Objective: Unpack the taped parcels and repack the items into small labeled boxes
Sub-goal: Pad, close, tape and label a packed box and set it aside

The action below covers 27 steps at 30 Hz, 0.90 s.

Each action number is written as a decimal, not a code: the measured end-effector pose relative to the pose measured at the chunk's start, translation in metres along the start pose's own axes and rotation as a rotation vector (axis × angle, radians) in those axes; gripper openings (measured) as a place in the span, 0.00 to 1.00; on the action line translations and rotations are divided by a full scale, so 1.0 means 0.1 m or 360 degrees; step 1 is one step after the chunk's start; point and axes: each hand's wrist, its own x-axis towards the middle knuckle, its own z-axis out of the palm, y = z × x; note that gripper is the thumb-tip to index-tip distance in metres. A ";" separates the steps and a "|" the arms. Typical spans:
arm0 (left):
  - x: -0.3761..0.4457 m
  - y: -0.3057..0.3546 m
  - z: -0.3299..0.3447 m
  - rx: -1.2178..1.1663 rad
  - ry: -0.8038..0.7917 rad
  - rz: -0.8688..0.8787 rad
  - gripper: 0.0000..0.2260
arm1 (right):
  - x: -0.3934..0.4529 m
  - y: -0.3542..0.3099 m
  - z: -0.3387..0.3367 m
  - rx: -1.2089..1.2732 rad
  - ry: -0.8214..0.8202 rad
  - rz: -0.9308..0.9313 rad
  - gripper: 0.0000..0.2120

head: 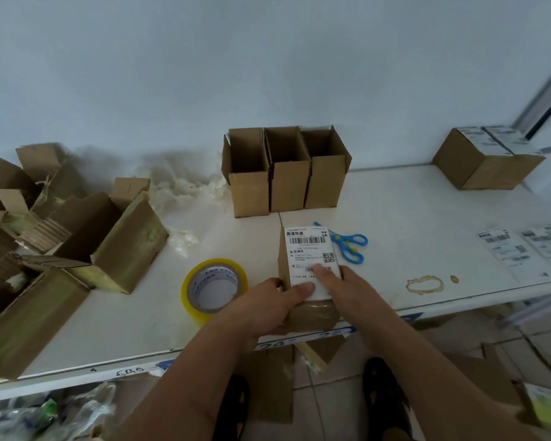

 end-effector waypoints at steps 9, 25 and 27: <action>-0.07 0.02 0.03 -0.0221 0.0003 -0.0006 0.22 | -0.13 0.23 -0.07 0.0548 -0.0348 0.0093 0.17; -0.15 0.35 0.27 0.2342 0.0408 0.0848 0.31 | -0.09 0.17 -0.59 0.0788 0.0045 0.0060 0.25; -0.06 0.49 0.36 0.2453 0.0461 0.0923 0.27 | -0.05 0.14 -0.75 0.0783 0.0076 0.0030 0.22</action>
